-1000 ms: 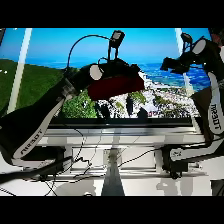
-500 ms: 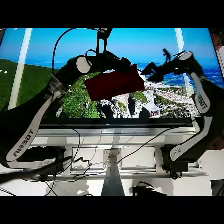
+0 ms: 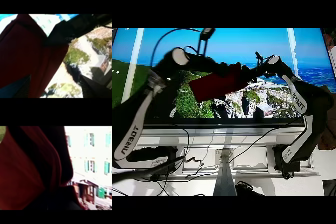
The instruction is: Fold the clothes and pants, and hang the long-sleeved shirts on hangers.
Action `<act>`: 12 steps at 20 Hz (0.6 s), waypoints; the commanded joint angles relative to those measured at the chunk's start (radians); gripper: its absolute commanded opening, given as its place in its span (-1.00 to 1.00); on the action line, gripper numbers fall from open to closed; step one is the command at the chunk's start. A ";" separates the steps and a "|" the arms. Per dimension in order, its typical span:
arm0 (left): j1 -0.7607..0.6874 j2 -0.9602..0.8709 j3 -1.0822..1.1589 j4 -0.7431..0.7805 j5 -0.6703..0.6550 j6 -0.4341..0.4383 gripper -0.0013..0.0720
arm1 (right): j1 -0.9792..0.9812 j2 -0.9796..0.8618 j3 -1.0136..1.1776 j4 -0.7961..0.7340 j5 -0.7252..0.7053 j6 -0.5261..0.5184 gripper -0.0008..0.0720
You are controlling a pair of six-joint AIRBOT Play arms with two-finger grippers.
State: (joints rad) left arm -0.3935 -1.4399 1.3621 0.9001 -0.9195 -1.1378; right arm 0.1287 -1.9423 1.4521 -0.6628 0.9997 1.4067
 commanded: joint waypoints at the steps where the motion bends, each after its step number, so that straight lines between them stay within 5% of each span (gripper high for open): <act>1: 0.177 0.043 0.000 -0.002 -0.228 0.000 0.92 | 0.011 0.014 0.000 -0.008 -0.033 0.006 -0.95; 2: 0.236 0.059 0.000 -0.002 -0.266 0.000 0.81 | -0.001 0.031 0.000 -0.018 -0.026 -0.007 -0.95; 4: 0.358 0.090 0.000 -0.002 -0.334 0.000 0.11 | -0.039 0.096 0.000 -0.085 -0.023 -0.014 -0.95; 7: 0.510 0.131 0.000 -0.027 -0.418 -0.001 -0.52 | -0.134 0.255 0.000 -0.258 -0.027 -0.006 -0.95; 12: 0.612 0.144 0.000 -0.147 -0.489 -0.001 -0.52 | -0.350 0.564 0.000 -0.517 0.041 0.206 -0.95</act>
State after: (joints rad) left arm 0.1562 -1.3064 1.3621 0.8173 -1.3499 -1.1374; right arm -0.1104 -1.5368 1.4509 -1.0027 0.9997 1.4883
